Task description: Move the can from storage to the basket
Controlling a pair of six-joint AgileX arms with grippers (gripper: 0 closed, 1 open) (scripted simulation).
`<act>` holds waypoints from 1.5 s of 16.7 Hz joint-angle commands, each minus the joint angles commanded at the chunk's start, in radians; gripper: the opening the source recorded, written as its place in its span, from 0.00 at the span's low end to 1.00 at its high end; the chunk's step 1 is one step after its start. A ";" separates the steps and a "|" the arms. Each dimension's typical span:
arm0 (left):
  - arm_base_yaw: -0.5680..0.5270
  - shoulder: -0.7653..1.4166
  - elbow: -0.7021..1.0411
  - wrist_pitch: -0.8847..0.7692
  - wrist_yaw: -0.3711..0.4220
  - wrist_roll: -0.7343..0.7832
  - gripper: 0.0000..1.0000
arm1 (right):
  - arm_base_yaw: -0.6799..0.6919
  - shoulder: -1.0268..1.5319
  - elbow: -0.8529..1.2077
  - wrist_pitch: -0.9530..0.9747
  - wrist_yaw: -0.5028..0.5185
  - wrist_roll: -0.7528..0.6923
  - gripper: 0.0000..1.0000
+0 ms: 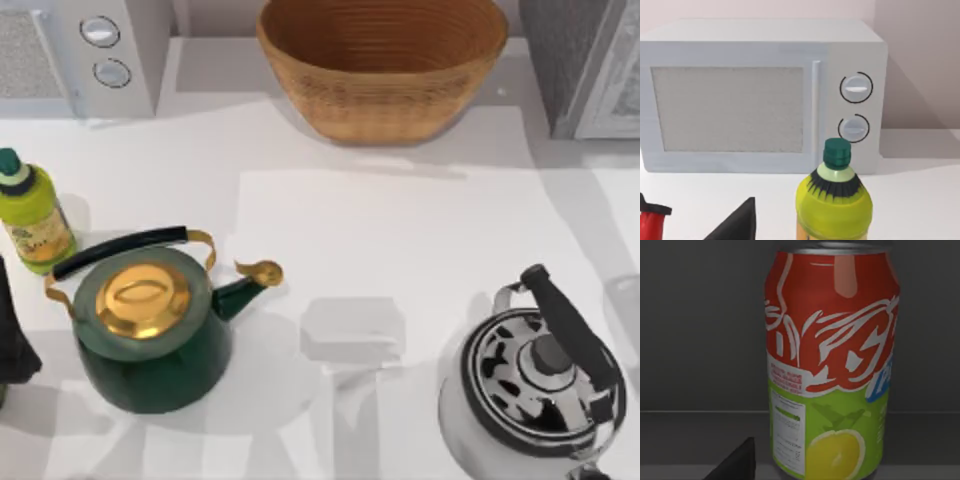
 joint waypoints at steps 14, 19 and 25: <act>0.000 0.000 0.000 0.000 0.000 0.000 1.00 | 0.004 0.256 0.258 0.004 0.009 -0.003 1.00; 0.000 0.000 0.000 0.000 0.000 0.000 1.00 | -0.015 0.393 0.431 -0.032 -0.008 -0.003 1.00; 0.000 0.000 0.000 0.000 0.000 0.000 1.00 | -0.019 0.416 0.461 -0.039 -0.011 -0.003 1.00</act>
